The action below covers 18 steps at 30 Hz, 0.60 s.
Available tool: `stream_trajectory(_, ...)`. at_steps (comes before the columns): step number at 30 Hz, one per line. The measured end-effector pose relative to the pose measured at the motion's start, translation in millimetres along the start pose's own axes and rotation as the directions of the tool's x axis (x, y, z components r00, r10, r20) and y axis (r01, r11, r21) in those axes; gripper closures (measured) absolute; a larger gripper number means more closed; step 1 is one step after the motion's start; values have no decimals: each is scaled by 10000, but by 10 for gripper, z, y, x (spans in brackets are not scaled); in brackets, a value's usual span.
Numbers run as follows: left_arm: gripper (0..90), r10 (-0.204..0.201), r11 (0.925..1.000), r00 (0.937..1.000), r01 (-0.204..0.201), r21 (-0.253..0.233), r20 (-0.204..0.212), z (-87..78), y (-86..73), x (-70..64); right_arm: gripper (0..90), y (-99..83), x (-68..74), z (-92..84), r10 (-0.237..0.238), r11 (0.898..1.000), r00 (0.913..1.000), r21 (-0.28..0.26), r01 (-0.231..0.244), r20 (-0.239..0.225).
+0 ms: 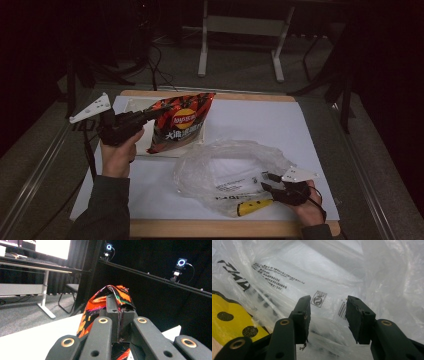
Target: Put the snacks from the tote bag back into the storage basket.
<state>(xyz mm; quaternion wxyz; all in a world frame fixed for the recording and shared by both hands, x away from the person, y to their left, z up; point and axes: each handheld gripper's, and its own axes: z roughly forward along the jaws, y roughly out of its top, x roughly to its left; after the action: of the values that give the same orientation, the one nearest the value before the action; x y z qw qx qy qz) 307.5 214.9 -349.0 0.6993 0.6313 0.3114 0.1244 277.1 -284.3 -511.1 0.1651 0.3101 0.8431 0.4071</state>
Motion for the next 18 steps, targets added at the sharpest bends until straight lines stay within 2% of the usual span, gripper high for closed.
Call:
stream_trajectory(6,896,-90,9999,10000,90,-126,-14,23,4,28,546,5,4,0,-4,10000,10000,-4,4,-1)
stream_trajectory(18,896,6,10000,9998,-6,-24,-198,56,47,57,546,-1,2,3,4,10000,10000,-6,-4,-15)
